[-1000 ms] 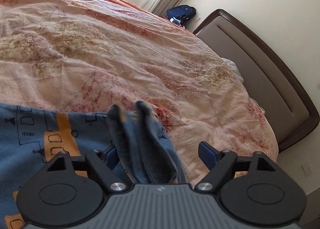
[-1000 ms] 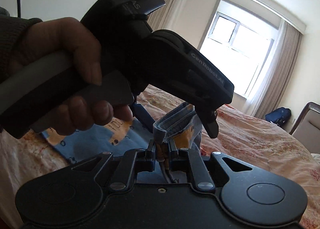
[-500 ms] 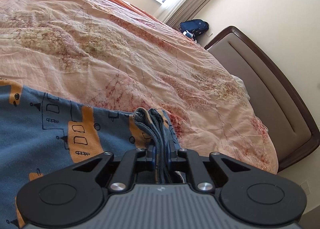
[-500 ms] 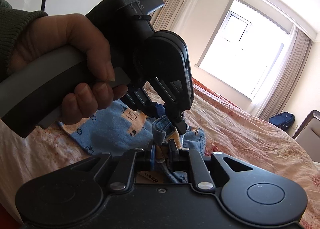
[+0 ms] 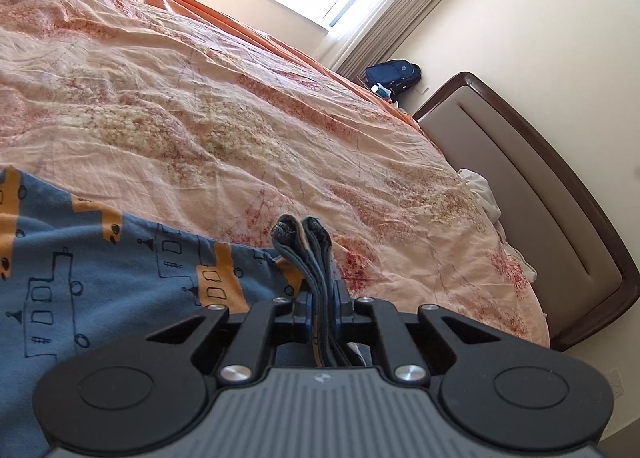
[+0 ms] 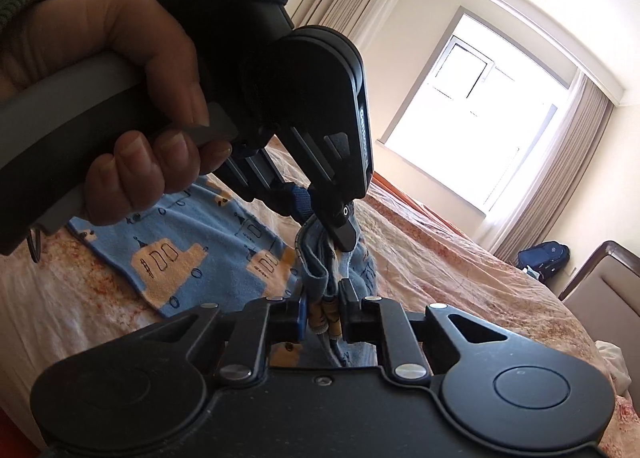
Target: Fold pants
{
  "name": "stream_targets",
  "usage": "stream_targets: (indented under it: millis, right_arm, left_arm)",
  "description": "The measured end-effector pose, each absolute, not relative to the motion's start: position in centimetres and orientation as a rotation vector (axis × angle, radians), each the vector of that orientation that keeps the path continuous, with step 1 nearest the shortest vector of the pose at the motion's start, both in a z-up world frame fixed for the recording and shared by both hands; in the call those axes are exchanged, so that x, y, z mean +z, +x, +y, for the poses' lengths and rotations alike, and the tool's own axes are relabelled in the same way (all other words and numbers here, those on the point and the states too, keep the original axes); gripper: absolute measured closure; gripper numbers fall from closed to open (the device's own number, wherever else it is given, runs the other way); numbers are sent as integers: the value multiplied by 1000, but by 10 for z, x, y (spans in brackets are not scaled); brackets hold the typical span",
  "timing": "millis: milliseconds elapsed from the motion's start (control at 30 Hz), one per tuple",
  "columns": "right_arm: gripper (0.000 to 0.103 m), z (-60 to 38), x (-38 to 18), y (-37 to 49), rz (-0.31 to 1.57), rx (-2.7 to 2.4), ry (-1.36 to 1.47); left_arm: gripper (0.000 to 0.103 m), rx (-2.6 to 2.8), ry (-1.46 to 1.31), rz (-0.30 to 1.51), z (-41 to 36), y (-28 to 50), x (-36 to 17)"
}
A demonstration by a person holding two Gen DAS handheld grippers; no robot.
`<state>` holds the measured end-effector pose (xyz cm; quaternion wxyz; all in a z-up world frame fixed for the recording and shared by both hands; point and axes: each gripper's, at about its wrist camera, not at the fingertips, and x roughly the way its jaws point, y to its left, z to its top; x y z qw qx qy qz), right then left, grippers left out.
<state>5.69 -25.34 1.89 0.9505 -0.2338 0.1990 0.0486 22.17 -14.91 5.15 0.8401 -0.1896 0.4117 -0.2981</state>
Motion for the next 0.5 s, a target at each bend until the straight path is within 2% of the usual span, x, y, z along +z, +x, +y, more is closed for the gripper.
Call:
stream_targets:
  millis: [267, 500]
  right_arm:
    - [86, -208, 27, 61, 401, 197, -242]
    - [86, -185, -3, 75, 436, 247, -164]
  left_arm:
    - [94, -544, -341, 871, -93, 221, 43]
    - [94, -502, -279, 866, -68, 220, 2]
